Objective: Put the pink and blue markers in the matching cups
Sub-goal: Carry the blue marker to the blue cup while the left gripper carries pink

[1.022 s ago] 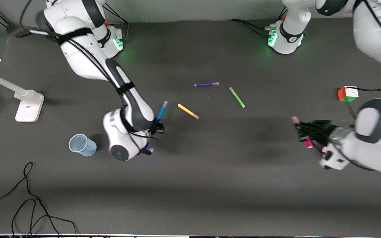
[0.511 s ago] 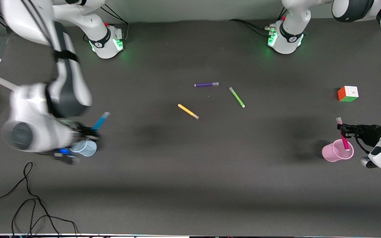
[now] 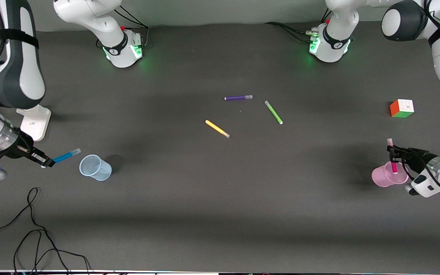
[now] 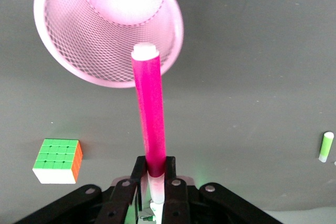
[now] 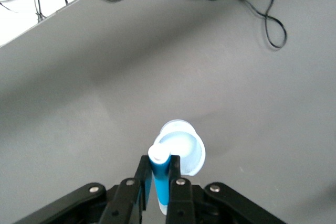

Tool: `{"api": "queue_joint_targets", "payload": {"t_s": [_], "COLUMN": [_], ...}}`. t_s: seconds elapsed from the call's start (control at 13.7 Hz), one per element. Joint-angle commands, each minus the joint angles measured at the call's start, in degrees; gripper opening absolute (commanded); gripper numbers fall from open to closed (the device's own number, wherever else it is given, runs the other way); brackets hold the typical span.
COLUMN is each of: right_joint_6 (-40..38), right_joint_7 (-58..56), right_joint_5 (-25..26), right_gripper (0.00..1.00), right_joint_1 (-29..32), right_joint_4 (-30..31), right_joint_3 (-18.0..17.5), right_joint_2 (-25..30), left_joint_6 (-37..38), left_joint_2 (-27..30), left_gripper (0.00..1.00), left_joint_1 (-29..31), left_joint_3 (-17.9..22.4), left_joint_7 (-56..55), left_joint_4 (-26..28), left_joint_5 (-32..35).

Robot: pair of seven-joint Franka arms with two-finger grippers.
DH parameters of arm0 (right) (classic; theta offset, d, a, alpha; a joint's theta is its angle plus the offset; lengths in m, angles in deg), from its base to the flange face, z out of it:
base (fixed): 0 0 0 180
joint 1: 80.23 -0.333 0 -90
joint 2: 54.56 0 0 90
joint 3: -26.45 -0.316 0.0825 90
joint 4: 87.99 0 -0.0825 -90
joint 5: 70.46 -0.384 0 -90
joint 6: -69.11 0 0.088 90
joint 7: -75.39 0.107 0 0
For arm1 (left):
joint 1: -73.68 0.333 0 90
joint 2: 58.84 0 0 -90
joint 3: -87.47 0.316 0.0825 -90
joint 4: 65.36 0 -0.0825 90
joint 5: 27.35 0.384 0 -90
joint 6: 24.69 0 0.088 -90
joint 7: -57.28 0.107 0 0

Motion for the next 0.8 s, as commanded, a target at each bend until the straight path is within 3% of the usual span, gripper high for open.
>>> {"api": "queue_joint_targets", "payload": {"t_s": [0.0, 0.36, 0.51, 0.73], "right_joint_6": [17.2, 35.0, 43.5, 49.4], "right_joint_7": [0.8, 0.4, 0.9, 1.3], "right_joint_5": [3.7, 3.7, 3.7, 3.1], "right_gripper": [0.0, 0.0, 0.0, 0.0], "right_joint_1": [-1.3, -1.3, -1.1, -1.2], "right_joint_4": [17.5, 26.3, 28.4, 28.5], "right_joint_3": [0.4, 0.7, 0.7, 0.7], "right_joint_2": [8.5, 6.3, 2.7, -1.3], "left_joint_6": [-0.8, -2.2, -2.4, -2.4], "left_joint_2": [-1.3, -2.4, -2.7, -2.7], "left_gripper": [0.0, 0.0, 0.0, 0.42], "left_joint_1": [0.5, 1.0, 1.2, 1.4], "left_joint_3": [0.4, 0.4, 0.4, 0.4], "left_joint_7": [1.5, 1.6, 2.5, 2.8], "left_joint_4": [-1.9, -1.5, -1.4, -1.4], "left_joint_5": [0.8, 0.8, 0.9, 0.9]}}
